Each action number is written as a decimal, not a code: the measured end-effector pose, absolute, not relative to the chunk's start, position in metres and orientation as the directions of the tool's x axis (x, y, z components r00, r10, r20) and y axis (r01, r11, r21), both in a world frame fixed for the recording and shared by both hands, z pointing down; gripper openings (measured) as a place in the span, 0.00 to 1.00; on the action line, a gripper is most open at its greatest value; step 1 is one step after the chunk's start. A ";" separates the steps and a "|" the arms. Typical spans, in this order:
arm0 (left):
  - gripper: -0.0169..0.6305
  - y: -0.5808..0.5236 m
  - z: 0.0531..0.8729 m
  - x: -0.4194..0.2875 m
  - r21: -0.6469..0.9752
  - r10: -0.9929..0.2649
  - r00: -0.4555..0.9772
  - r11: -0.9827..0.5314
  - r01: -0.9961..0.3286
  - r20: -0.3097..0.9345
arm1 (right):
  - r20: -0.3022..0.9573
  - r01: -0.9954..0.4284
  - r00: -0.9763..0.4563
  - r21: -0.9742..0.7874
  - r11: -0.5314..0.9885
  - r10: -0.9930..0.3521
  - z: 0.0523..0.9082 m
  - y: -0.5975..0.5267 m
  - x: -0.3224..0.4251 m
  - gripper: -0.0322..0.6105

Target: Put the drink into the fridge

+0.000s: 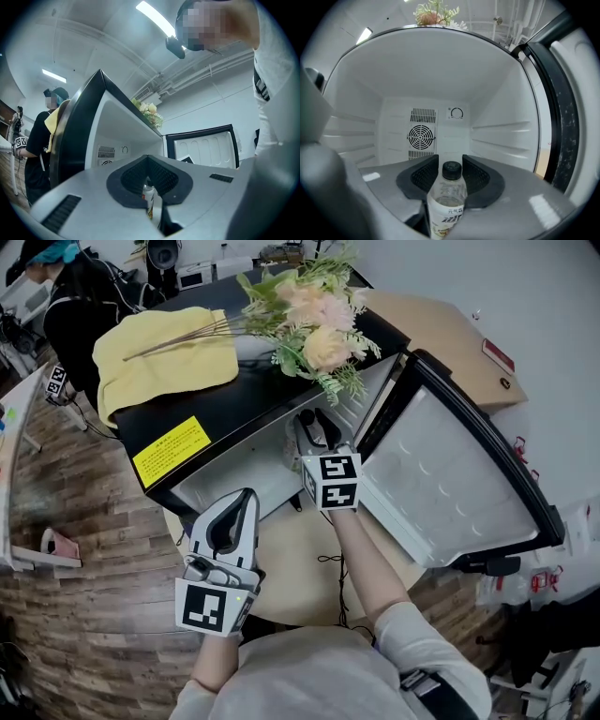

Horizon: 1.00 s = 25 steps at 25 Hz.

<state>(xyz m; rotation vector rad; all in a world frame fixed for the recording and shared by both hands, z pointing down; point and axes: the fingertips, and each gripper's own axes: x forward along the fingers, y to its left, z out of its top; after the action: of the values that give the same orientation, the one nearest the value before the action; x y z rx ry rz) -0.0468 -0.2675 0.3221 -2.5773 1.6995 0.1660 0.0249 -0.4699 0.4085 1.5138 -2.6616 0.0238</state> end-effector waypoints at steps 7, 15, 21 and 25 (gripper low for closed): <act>0.04 -0.264 0.308 -0.041 -0.018 -0.883 0.439 -0.442 -0.897 -0.167 | 0.045 -0.870 -0.491 0.022 0.492 -0.870 0.394 -0.445 0.035 0.13; 0.04 -0.263 0.303 -0.033 -0.033 -0.855 0.490 -0.492 -0.870 -0.172 | 0.032 -0.882 -0.471 -0.008 0.471 -0.881 0.385 -0.413 0.052 0.07; 0.04 -0.266 0.301 -0.026 -0.023 -0.834 0.523 -0.527 -0.849 -0.175 | 0.014 -0.888 -0.458 -0.056 0.456 -0.889 0.376 -0.388 0.066 0.07; 0.04 -0.266 0.300 -0.022 -0.017 -0.823 0.539 -0.546 -0.838 -0.179 | 0.000 -0.891 -0.450 -0.070 0.449 -0.893 0.368 -0.372 0.075 0.07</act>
<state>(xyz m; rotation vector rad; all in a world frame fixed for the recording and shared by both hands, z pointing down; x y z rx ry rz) -0.0222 -0.2664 0.3001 -2.6672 1.4432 0.2285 0.0748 -0.3721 0.3683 1.6663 -2.7047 0.0957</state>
